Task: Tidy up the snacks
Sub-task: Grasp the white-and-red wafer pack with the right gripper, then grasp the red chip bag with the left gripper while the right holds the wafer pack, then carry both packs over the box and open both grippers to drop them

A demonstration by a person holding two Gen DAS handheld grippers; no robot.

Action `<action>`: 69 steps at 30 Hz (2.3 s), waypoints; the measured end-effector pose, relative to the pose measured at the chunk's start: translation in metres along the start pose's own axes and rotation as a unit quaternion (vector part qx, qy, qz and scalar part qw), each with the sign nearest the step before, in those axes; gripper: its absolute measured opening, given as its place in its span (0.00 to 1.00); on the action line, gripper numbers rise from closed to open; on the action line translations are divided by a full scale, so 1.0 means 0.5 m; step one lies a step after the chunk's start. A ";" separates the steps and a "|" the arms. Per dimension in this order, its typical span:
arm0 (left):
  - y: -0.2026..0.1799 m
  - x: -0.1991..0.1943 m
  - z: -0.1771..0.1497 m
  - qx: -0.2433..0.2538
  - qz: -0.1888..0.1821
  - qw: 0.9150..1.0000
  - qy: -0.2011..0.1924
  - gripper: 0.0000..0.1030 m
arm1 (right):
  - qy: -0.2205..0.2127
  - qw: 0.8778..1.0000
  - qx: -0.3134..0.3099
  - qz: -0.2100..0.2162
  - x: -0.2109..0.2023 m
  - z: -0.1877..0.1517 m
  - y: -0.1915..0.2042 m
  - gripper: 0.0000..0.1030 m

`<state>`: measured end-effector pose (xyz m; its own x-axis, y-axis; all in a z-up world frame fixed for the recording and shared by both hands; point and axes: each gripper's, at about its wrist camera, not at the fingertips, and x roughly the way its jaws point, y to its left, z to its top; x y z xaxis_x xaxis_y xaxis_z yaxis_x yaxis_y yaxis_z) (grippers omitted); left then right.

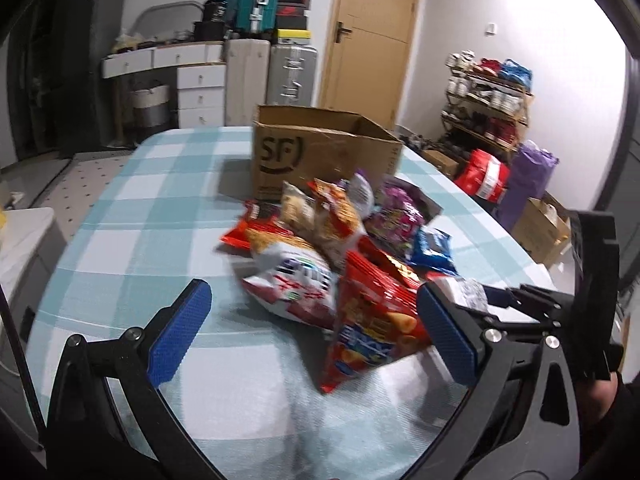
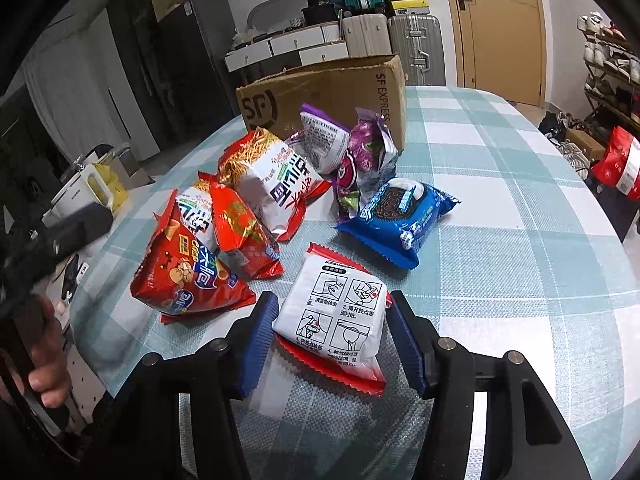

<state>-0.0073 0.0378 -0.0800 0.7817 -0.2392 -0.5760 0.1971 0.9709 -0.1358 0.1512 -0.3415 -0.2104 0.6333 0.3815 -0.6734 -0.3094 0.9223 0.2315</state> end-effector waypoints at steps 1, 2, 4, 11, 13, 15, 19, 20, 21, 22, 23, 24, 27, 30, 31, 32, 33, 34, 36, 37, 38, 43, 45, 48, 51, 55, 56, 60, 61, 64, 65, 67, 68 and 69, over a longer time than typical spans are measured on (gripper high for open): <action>-0.006 0.002 -0.002 0.003 -0.007 1.000 0.001 0.99 | -0.001 1.000 0.000 0.000 -0.002 0.001 0.000 0.55; -0.013 0.005 -0.004 0.008 -0.013 1.000 0.002 0.99 | -0.003 1.000 0.000 -0.001 -0.004 0.002 0.000 0.55; -0.026 0.012 -0.006 0.015 -0.022 1.000 0.002 0.99 | -0.006 1.000 0.002 0.001 -0.010 0.001 -0.002 0.55; -0.054 0.041 -0.015 0.029 -0.045 0.998 0.020 0.99 | -0.010 1.000 0.009 0.000 -0.018 -0.003 -0.015 0.55; -0.062 0.051 -0.016 0.033 -0.049 0.998 0.024 0.99 | -0.010 1.000 0.010 0.000 -0.018 -0.005 -0.018 0.55; -0.070 0.061 -0.015 0.036 -0.049 0.998 0.028 0.99 | -0.010 1.000 0.012 0.000 -0.018 -0.008 -0.023 0.55; -0.078 0.082 -0.015 0.040 -0.052 0.997 0.036 0.99 | -0.010 1.000 0.018 0.001 -0.017 -0.010 -0.032 0.55; -0.080 0.089 -0.016 0.040 -0.052 0.997 0.039 0.99 | -0.010 1.000 0.019 0.002 -0.017 -0.010 -0.033 0.55; -0.081 0.095 -0.017 0.039 -0.052 0.997 0.041 0.99 | -0.011 1.000 0.020 0.002 -0.018 -0.011 -0.035 0.55; -0.081 0.102 -0.017 0.039 -0.052 0.997 0.044 0.99 | -0.011 1.000 0.021 0.002 -0.019 -0.012 -0.037 0.55; -0.080 0.106 -0.019 0.038 -0.053 0.997 0.047 0.99 | -0.012 1.000 0.022 0.003 -0.019 -0.012 -0.037 0.55; -0.078 0.109 -0.021 0.037 -0.055 0.997 0.049 0.99 | -0.012 1.000 0.023 0.003 -0.019 -0.013 -0.039 0.55; -0.076 0.122 -0.028 0.033 -0.067 0.995 0.059 0.93 | -0.013 1.000 0.025 0.004 -0.019 -0.014 -0.042 0.55; -0.071 0.137 -0.032 0.025 -0.085 0.993 0.074 0.77 | -0.014 1.000 0.028 0.005 -0.019 -0.016 -0.042 0.55; -0.069 0.142 -0.033 0.023 -0.093 0.992 0.078 0.67 | -0.014 0.999 0.028 0.005 -0.019 -0.017 -0.042 0.55; -0.068 0.145 -0.034 0.023 -0.097 0.992 0.083 0.65 | -0.014 0.999 0.029 0.005 -0.019 -0.017 -0.042 0.55; -0.067 0.147 -0.036 0.020 -0.103 0.991 0.086 0.60 | -0.013 0.999 0.030 0.005 -0.018 -0.018 -0.043 0.55; -0.063 0.150 -0.037 0.018 -0.107 0.990 0.088 0.52 | -0.013 0.999 0.031 0.005 -0.018 -0.018 -0.043 0.55; -0.059 0.155 -0.039 0.013 -0.116 0.989 0.092 0.50 | -0.013 0.999 0.032 0.005 -0.018 -0.019 -0.044 0.55; -0.057 0.155 -0.038 0.015 -0.116 0.989 0.091 0.49 | -0.012 0.999 0.033 0.006 -0.018 -0.020 -0.043 0.55; -0.056 0.153 -0.038 0.014 -0.118 0.989 0.091 0.48 | -0.012 0.999 0.033 0.007 -0.018 -0.020 -0.044 0.55; -0.050 0.133 -0.036 0.009 -0.126 0.988 0.087 0.48 | -0.013 0.999 0.031 0.007 -0.020 -0.019 -0.039 0.55; -0.051 0.121 -0.034 0.012 -0.125 0.989 0.083 0.48 | -0.016 0.999 0.029 0.007 -0.025 -0.018 -0.036 0.55; -0.047 0.101 -0.034 0.009 -0.128 0.989 0.074 0.48 | -0.021 0.999 0.026 0.008 -0.033 -0.015 -0.030 0.55; -0.043 0.074 -0.026 0.007 -0.129 0.990 0.058 0.48 | -0.026 0.999 0.024 0.009 -0.044 -0.010 -0.024 0.55; -0.037 0.032 -0.004 0.004 -0.131 0.991 0.033 0.48 | -0.038 0.999 0.023 0.014 -0.061 0.001 -0.016 0.55; -0.034 0.021 0.002 0.003 -0.130 0.991 0.026 0.48 | -0.043 0.999 0.024 0.017 -0.069 0.006 -0.013 0.55; -0.027 -0.008 0.040 0.004 -0.126 0.992 0.008 0.48 | -0.061 0.997 0.022 0.030 -0.097 0.029 -0.004 0.55; -0.024 -0.013 0.057 0.006 -0.124 0.992 0.004 0.48 | -0.064 0.997 0.018 0.031 -0.104 0.036 0.000 0.55; -0.018 -0.033 0.095 0.010 -0.118 0.993 -0.014 0.48 | -0.075 0.996 0.006 0.038 -0.124 0.063 0.014 0.55; -0.015 -0.038 0.112 0.011 -0.118 0.993 -0.019 0.48 | -0.078 0.996 0.007 0.045 -0.131 0.074 0.016 0.55; -0.010 -0.041 0.141 0.014 -0.111 0.993 -0.025 0.48 | -0.087 0.995 0.007 0.057 -0.144 0.099 0.019 0.55; -0.010 -0.043 0.153 0.016 -0.110 0.993 -0.027 0.48 | -0.090 0.994 0.005 0.061 -0.147 0.111 0.020 0.55; -0.009 -0.045 0.167 0.018 -0.109 0.993 -0.029 0.48 | -0.094 0.993 0.002 0.066 -0.152 0.126 0.023 0.55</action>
<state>0.0236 0.0382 0.0012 0.7511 -0.4450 -0.4876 0.3859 0.8953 -0.2226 0.1443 -0.3559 -0.1123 0.7089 0.5037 -0.4937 -0.3961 0.8635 0.3123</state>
